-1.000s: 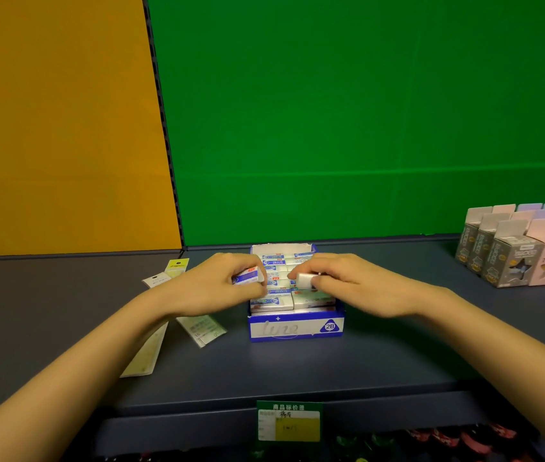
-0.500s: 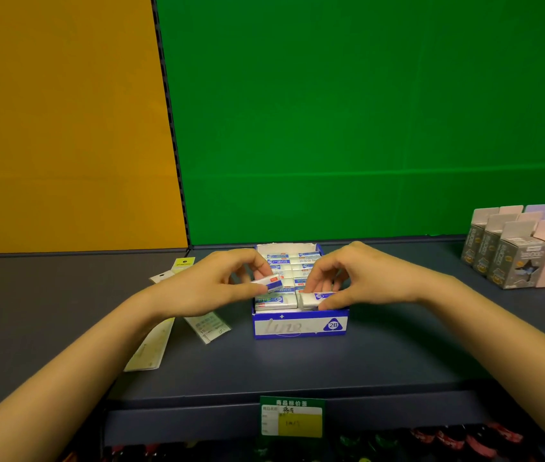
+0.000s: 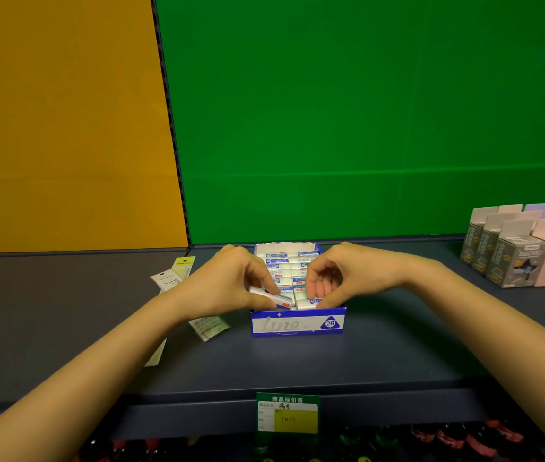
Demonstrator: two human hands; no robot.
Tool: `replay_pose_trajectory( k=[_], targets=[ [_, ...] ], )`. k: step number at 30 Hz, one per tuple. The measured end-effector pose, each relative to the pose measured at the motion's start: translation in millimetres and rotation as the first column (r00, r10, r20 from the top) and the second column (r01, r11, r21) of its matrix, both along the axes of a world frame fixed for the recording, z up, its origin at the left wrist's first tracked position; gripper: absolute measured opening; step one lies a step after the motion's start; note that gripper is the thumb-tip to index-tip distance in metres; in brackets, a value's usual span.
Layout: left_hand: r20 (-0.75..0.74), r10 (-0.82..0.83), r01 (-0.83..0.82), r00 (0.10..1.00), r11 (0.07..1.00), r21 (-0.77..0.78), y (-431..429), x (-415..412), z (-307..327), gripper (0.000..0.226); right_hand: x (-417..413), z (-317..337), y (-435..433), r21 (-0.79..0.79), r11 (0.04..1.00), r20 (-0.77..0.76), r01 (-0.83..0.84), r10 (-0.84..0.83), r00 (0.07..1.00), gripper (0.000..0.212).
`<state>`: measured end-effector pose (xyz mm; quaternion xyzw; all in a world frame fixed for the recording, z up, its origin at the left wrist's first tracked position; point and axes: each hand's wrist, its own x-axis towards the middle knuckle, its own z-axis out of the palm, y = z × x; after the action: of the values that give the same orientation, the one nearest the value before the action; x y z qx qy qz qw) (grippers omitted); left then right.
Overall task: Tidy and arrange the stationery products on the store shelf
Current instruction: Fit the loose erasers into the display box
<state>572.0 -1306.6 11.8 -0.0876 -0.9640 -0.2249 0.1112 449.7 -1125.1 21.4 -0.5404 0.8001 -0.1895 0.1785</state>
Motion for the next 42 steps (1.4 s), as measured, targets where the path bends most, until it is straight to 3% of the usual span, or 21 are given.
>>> replay_pose_trajectory(
  k=[4,14,22,28,34,42],
  targets=[
    [-0.003,-0.026,0.026,1.000,1.000,0.002,2,-3,-1,0.023,-1,-3,5,-0.055,0.998,0.063,-0.016,0.019,0.998,0.012],
    [0.066,-0.103,0.104,0.993,0.994,-0.016,-1,0,1,0.020,-2,-6,10,-0.085,0.996,0.057,-0.034,0.039,0.998,0.016],
    [0.148,-0.137,0.144,0.979,0.989,-0.037,-5,6,1,0.026,-1,-4,11,-0.094,0.995,-0.002,-0.042,0.042,0.999,0.012],
    [0.130,-0.111,0.115,0.985,0.993,-0.019,-4,6,0,0.023,0,-5,12,-0.111,0.994,-0.044,-0.025,0.020,0.999,0.015],
    [0.141,-0.095,0.111,0.985,0.988,-0.110,-4,9,1,0.028,0,-8,13,-0.134,0.991,-0.120,-0.027,0.011,0.993,0.017],
    [0.049,-0.092,0.102,0.995,0.961,-0.259,-14,23,-11,0.044,7,-4,3,-0.105,0.994,-0.215,0.021,-0.043,0.976,0.016]
  ],
)
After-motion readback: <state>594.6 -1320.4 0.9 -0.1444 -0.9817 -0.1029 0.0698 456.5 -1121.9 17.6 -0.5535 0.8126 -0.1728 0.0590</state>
